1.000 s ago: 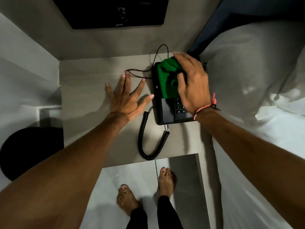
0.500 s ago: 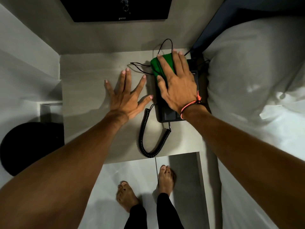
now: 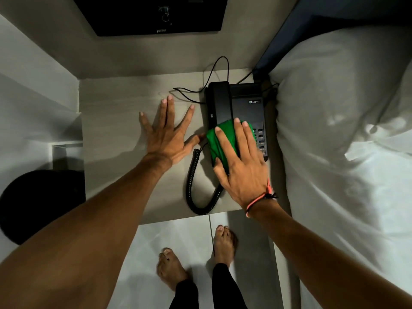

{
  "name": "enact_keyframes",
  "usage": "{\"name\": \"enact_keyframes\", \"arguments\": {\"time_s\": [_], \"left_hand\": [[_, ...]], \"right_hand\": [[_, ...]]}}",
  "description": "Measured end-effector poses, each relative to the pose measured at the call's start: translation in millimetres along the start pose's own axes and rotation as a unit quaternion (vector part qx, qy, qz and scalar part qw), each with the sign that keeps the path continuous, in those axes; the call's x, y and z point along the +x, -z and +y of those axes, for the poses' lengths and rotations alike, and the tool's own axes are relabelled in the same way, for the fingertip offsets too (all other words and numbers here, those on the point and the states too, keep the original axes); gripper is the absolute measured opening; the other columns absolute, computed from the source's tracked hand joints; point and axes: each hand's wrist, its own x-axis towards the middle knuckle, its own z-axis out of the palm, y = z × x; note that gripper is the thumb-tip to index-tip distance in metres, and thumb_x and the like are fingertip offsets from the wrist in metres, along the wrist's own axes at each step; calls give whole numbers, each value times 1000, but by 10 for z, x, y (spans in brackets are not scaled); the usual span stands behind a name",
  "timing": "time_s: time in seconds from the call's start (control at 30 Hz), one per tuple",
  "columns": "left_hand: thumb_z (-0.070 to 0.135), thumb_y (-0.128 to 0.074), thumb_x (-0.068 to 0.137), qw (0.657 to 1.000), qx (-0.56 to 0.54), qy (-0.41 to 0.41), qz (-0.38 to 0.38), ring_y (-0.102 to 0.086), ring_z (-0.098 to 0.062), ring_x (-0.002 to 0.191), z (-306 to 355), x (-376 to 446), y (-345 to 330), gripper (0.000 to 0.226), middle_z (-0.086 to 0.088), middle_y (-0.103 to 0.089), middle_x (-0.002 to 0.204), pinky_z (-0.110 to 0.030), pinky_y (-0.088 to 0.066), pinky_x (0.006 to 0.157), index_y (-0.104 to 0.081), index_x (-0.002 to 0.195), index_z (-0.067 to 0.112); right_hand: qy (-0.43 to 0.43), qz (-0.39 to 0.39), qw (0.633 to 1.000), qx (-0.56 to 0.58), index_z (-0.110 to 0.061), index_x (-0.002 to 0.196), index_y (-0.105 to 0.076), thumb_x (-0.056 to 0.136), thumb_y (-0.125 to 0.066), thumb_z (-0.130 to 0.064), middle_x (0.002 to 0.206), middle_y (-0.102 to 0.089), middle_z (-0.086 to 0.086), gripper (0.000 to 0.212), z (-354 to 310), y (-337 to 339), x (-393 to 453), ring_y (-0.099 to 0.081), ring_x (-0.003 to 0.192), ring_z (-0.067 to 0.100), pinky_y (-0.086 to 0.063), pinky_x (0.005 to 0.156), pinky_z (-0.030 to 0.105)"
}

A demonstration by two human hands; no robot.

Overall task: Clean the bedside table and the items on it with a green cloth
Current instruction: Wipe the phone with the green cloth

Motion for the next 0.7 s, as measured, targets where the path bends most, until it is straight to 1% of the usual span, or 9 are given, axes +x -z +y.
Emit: {"name": "enact_keyframes", "arguments": {"time_s": [0.13, 0.33, 0.4, 0.47, 0.53, 0.57, 0.6, 0.63, 0.7], "left_hand": [[84, 4, 78, 1000, -9, 1, 6, 11, -30, 152, -3, -4, -7, 84, -12, 20, 163, -77, -7, 109, 15, 151, 45], [83, -1, 80, 1000, -20, -8, -11, 5, -31, 153, -6, -14, 44, 83, -12, 11, 165, -77, -8, 108, 4, 153, 44], [78, -15, 88, 998, -57, -8, -7, -3, -33, 152, 9, -23, 121, 75, -15, 0, 165, -73, -9, 110, -12, 154, 41], [64, -35, 96, 988, -141, -16, 57, -29, -35, 144, 39, -64, 213, 63, -20, -29, 155, -59, -25, 113, -40, 148, 29], [49, -47, 99, 958, -249, -39, 138, -55, -30, 116, 59, -154, 323, 48, -17, -58, 123, -43, -45, 99, -63, 126, 13], [43, -49, 100, 935, -322, -38, 145, -61, -27, 102, 66, -202, 388, 42, -14, -63, 106, -40, -49, 90, -68, 112, 8], [40, -49, 101, 908, -403, -25, 112, -64, -25, 90, 77, -242, 454, 40, -14, -67, 94, -38, -52, 83, -69, 99, 5], [38, -48, 102, 872, -486, -4, 52, -66, -24, 82, 92, -284, 525, 42, -16, -69, 86, -36, -54, 78, -69, 92, 3], [41, -47, 102, 796, -600, 29, -73, -71, -19, 76, 78, -376, 664, 45, -16, -73, 85, -32, -58, 76, -72, 93, 4]], "right_hand": [[-6, -13, 1000, -5, -28, 155, -20, 90, -52, -41, 164, -10, 15, 74, 2, -35, -155, -7, 152, 31, -32, 115, 54], [-11, -2, 1000, 26, -23, 150, -38, 85, -62, -35, 158, -29, 15, 70, -12, -5, -175, -21, 149, 33, -42, 108, 52], [-15, 4, 999, 39, -22, 148, -41, 84, -65, -33, 157, -32, 13, 69, -10, 16, -164, -23, 148, 31, -44, 105, 50], [-16, 17, 998, 54, -21, 147, -44, 83, -68, -29, 155, -35, 12, 69, -2, 49, -169, -27, 146, 31, -48, 102, 48], [-15, 35, 997, 71, -22, 144, -47, 81, -70, -25, 153, -39, 11, 67, -23, 94, -170, -31, 144, 29, -51, 98, 45], [-20, 42, 996, 82, -22, 143, -48, 81, -70, -23, 152, -41, 9, 65, -38, 110, -169, -33, 143, 28, -51, 97, 43], [-30, 48, 994, 95, -23, 141, -50, 81, -70, -22, 151, -42, 8, 63, -47, 126, -165, -35, 142, 27, -51, 95, 41], [-41, 51, 992, 108, -23, 140, -52, 82, -70, -21, 150, -43, 6, 61, -57, 143, -158, -37, 141, 26, -52, 93, 40], [-55, 53, 989, 126, -23, 138, -54, 82, -70, -19, 149, -45, 4, 59, -97, 190, -148, -40, 139, 25, -53, 91, 39]]}}
